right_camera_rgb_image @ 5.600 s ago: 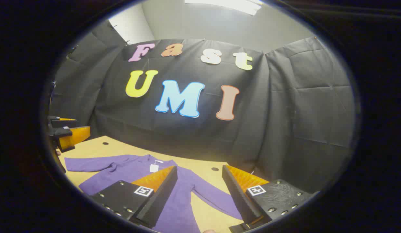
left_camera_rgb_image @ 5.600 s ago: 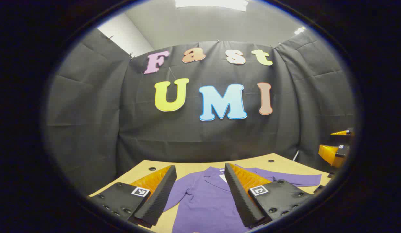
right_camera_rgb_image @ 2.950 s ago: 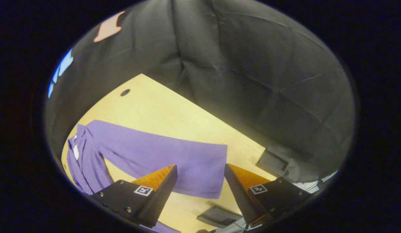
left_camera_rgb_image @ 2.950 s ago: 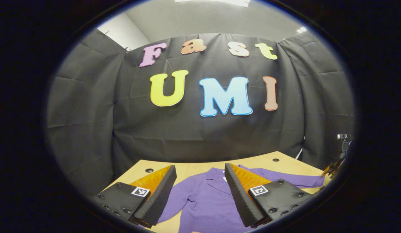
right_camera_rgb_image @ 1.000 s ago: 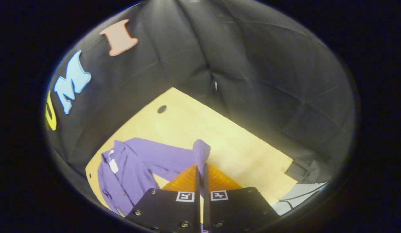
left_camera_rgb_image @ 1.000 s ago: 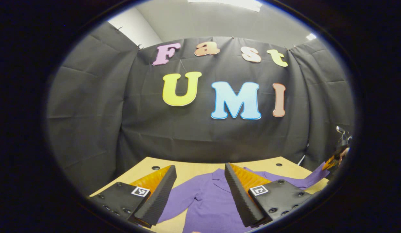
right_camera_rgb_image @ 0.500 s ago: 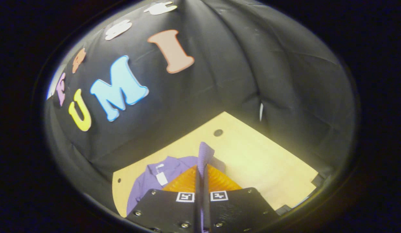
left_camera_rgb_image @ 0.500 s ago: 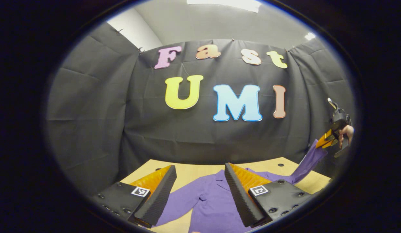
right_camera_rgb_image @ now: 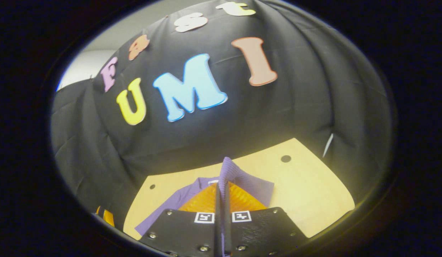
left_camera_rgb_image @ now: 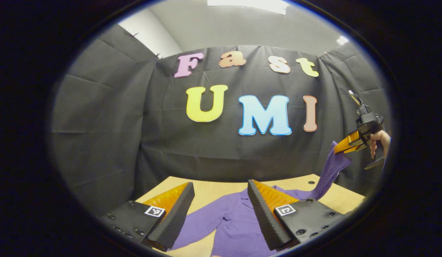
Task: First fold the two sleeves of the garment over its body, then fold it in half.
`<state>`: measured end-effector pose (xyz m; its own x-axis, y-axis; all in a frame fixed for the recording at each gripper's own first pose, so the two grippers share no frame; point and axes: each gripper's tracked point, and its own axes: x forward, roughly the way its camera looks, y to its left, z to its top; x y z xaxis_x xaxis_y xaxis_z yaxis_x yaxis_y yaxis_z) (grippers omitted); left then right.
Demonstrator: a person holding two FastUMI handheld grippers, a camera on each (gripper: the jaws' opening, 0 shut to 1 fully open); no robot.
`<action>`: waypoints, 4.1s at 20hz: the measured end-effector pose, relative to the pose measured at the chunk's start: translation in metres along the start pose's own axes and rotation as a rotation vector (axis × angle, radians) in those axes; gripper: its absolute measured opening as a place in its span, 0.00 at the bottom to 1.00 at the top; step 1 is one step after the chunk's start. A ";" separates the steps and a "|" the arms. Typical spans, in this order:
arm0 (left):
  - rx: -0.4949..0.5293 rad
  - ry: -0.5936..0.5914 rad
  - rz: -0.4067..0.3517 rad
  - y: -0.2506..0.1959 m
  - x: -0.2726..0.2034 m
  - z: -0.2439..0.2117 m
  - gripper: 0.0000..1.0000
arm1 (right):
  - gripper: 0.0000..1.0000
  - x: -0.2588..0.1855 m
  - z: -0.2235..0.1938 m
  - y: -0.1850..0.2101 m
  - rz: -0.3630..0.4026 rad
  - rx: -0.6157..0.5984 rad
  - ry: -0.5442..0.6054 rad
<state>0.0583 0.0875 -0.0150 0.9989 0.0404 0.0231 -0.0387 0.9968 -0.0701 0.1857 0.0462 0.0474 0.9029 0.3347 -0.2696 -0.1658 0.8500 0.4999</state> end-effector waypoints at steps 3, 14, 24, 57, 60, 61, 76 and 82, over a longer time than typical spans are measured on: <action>-0.005 0.001 0.004 0.001 -0.001 -0.002 0.94 | 0.03 0.006 -0.027 0.036 0.078 -0.115 0.050; -0.023 0.017 0.029 0.004 0.001 -0.012 0.95 | 0.03 0.028 -0.183 0.089 0.190 -0.485 0.363; -0.007 0.030 0.071 0.024 0.000 -0.018 0.94 | 0.04 0.046 -0.285 0.110 0.218 -0.561 0.509; -0.182 0.277 0.321 0.117 0.031 -0.120 0.94 | 0.84 -0.003 -0.126 0.103 0.111 -0.389 -0.038; -0.231 0.338 0.394 0.142 0.026 -0.144 0.94 | 0.84 -0.013 -0.092 0.087 0.053 -0.350 -0.125; -0.246 0.361 0.423 0.152 0.023 -0.151 0.96 | 0.84 -0.016 -0.084 0.081 0.035 -0.341 -0.147; -0.413 0.706 0.773 0.263 -0.022 -0.273 0.95 | 0.84 -0.028 -0.054 0.029 -0.086 -0.273 -0.177; -0.469 0.868 0.815 0.272 -0.023 -0.321 0.98 | 0.84 -0.026 -0.060 0.029 -0.080 -0.275 -0.148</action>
<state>0.0335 0.3352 -0.3549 0.3863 0.3904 -0.8357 -0.8095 0.5778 -0.1042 0.1334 0.0865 0.0201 0.9619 0.2169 -0.1665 -0.1749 0.9562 0.2349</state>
